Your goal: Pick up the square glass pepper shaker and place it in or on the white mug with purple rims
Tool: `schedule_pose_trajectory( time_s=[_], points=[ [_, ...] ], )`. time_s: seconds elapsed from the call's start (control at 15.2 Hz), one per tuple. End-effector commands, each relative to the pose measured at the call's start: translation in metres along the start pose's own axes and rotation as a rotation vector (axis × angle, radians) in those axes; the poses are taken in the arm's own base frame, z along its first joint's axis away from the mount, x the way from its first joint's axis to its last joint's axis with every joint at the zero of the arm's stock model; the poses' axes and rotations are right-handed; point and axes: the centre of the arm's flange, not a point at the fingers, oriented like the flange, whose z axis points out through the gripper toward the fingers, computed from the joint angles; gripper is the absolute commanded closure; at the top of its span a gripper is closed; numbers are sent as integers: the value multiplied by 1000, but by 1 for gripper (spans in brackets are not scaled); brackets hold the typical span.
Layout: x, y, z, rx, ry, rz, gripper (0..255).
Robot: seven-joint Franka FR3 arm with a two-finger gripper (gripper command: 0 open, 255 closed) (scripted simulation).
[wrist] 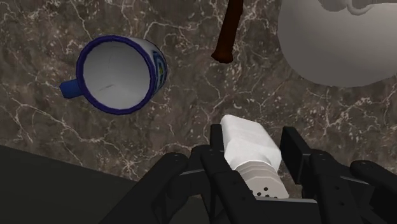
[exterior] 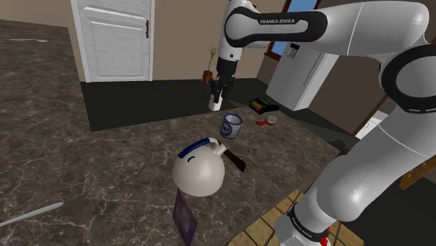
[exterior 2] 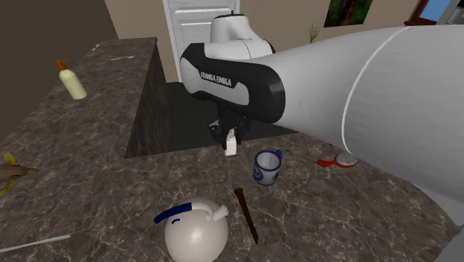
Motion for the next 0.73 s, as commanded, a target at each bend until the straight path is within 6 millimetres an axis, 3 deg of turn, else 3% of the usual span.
schedule_pose_trajectory(
  time_s=[0.0,0.66],
  points=[
    [-9,28,-3,0,0,-1,255],
    [-38,162,-12,0,0,-1,255]
  ],
)
